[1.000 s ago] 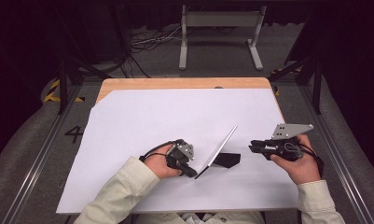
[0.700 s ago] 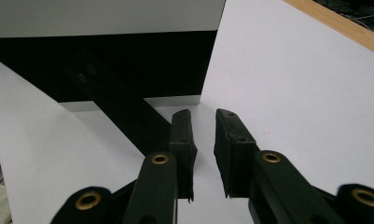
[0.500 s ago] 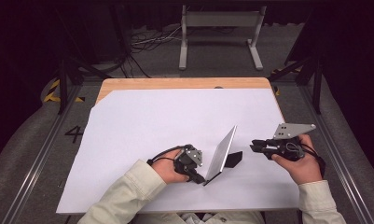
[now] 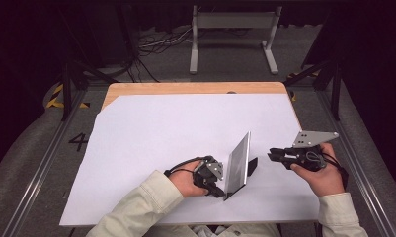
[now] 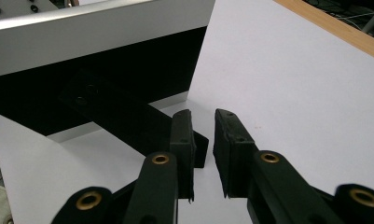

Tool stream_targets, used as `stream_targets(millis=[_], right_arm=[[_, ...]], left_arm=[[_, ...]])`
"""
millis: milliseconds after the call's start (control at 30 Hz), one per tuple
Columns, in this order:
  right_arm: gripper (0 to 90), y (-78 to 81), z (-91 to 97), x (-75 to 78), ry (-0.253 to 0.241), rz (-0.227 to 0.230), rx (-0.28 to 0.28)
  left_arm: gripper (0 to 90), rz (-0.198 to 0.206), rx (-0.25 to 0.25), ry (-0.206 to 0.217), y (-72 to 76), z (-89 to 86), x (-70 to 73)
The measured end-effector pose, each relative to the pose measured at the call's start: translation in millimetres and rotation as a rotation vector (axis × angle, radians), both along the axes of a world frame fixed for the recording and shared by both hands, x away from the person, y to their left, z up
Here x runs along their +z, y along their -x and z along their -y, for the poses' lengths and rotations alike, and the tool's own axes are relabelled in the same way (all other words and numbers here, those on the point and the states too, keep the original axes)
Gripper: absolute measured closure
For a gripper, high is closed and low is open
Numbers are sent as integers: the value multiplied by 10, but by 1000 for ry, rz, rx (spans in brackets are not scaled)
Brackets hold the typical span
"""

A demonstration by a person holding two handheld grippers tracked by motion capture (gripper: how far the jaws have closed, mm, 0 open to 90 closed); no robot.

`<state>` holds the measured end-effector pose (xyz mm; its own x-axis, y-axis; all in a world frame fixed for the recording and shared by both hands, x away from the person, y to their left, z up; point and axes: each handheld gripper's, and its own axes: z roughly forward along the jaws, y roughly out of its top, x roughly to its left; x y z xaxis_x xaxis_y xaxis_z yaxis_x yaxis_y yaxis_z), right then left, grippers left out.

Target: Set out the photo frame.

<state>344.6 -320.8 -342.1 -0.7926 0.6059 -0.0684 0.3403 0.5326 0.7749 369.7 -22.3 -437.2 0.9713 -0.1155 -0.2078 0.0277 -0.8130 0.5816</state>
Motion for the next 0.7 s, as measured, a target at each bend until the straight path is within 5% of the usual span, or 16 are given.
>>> stream_targets(millis=[433,700], right_arm=[[775,101,133,27,-10,10,-37],[775,128,175,35,-13,13,-50]], left_arm=[[900,4,-38,14,42,286,-2],[900,31,-18,83,37,374,-47]])
